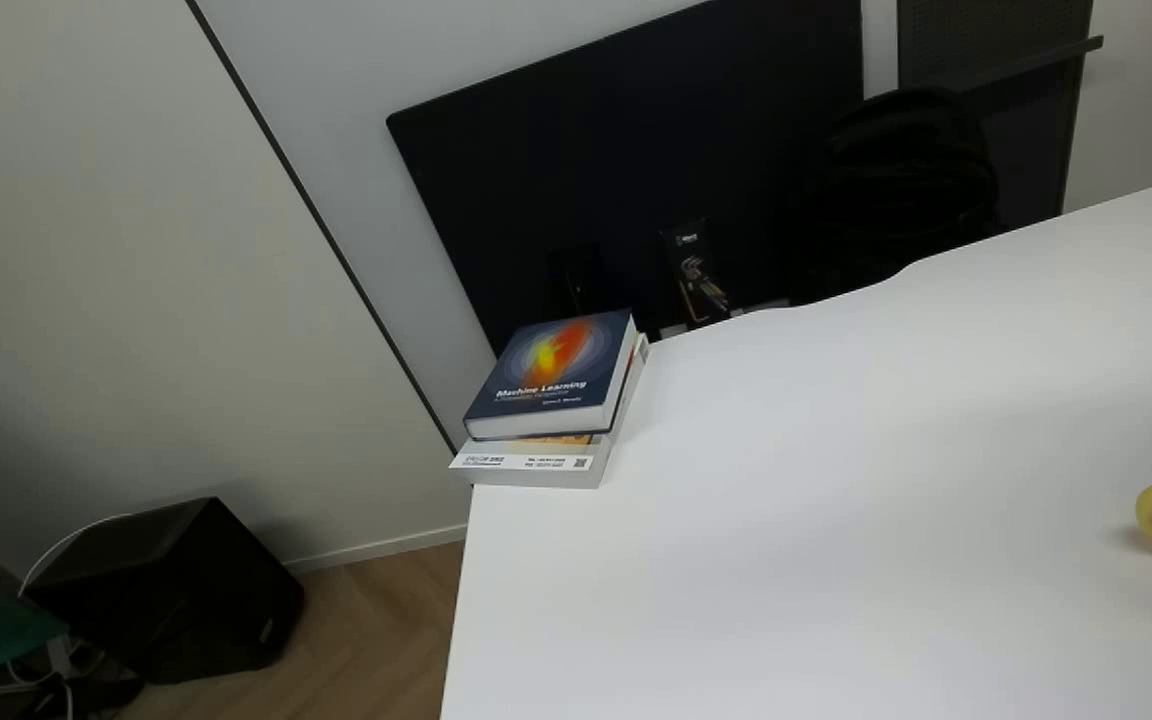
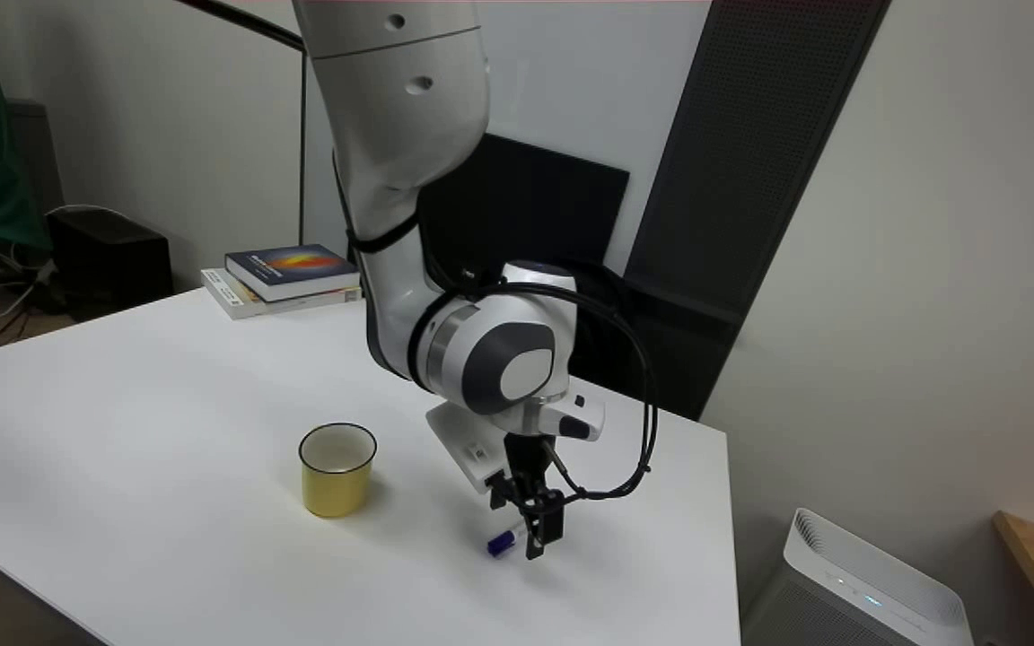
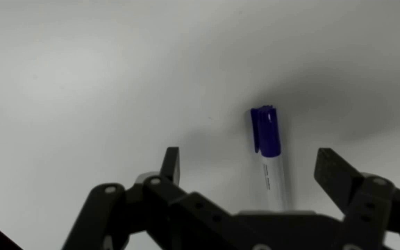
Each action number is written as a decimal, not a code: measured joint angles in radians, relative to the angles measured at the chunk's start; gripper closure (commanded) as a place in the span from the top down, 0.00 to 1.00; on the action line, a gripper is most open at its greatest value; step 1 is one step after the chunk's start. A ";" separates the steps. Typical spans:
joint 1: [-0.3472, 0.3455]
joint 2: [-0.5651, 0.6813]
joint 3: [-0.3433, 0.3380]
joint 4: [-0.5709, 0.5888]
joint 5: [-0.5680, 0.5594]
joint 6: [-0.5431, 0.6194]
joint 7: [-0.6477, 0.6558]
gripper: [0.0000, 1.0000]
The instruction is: Pick the pen on the table and put it in the cup
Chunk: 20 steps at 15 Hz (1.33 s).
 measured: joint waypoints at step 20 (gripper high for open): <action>-0.060 0.042 0.084 -0.003 0.050 0.034 -0.065 1.00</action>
